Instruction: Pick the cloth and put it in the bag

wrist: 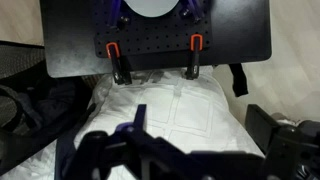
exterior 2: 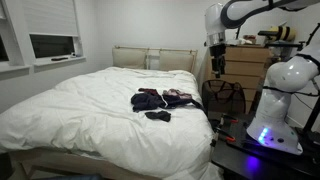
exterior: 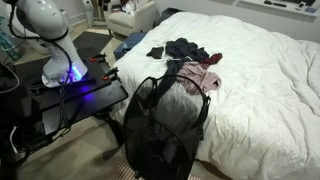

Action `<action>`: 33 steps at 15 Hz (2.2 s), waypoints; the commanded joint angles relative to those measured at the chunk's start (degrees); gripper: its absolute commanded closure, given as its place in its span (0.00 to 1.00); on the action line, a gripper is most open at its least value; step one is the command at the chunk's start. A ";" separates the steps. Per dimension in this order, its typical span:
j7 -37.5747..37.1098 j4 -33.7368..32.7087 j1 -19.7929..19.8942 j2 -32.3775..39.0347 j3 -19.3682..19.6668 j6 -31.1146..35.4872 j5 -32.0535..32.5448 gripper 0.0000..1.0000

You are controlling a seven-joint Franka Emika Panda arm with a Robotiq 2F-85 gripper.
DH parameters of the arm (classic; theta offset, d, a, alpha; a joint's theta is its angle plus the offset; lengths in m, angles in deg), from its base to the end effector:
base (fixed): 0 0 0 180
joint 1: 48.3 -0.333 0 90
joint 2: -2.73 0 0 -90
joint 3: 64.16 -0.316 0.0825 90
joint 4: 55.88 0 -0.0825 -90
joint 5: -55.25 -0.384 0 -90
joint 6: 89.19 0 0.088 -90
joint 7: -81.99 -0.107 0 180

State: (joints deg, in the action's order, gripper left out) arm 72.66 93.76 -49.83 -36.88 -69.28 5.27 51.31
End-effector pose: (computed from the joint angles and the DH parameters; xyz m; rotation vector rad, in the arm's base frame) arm 0.3048 0.0427 0.4474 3.0853 -0.1387 -0.4229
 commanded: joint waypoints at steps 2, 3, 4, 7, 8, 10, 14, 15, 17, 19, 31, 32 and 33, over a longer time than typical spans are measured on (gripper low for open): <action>-0.64 0.10 0.19 0.99 -0.27 2.01 -0.20 0.00; -0.47 0.09 0.28 1.88 -0.23 3.68 -0.08 0.00; -0.71 0.03 0.62 3.22 -0.29 6.09 0.30 0.00; 1.05 -0.64 1.03 7.70 0.29 12.98 2.28 0.00; 1.22 -0.74 1.16 8.89 0.40 15.46 3.22 0.00; 2.25 -0.87 1.15 11.29 0.90 20.14 5.21 0.00; 4.72 -1.51 1.15 17.04 1.99 28.23 7.91 0.00; 5.28 -1.76 1.22 18.61 2.34 30.33 8.25 0.00; 5.41 -1.90 1.77 21.84 2.73 37.55 9.82 0.00; 5.77 -2.52 2.23 25.66 3.07 44.01 10.95 0.00; 4.06 -9.48 1.36 50.30 5.38 72.27 12.23 0.00; 3.41 -9.96 0.83 52.31 6.17 74.49 13.23 0.00; 3.10 -10.48 0.15 54.11 7.14 76.38 14.15 0.00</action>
State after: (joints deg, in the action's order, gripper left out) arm 77.20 85.99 -48.18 11.67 -64.46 76.95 62.43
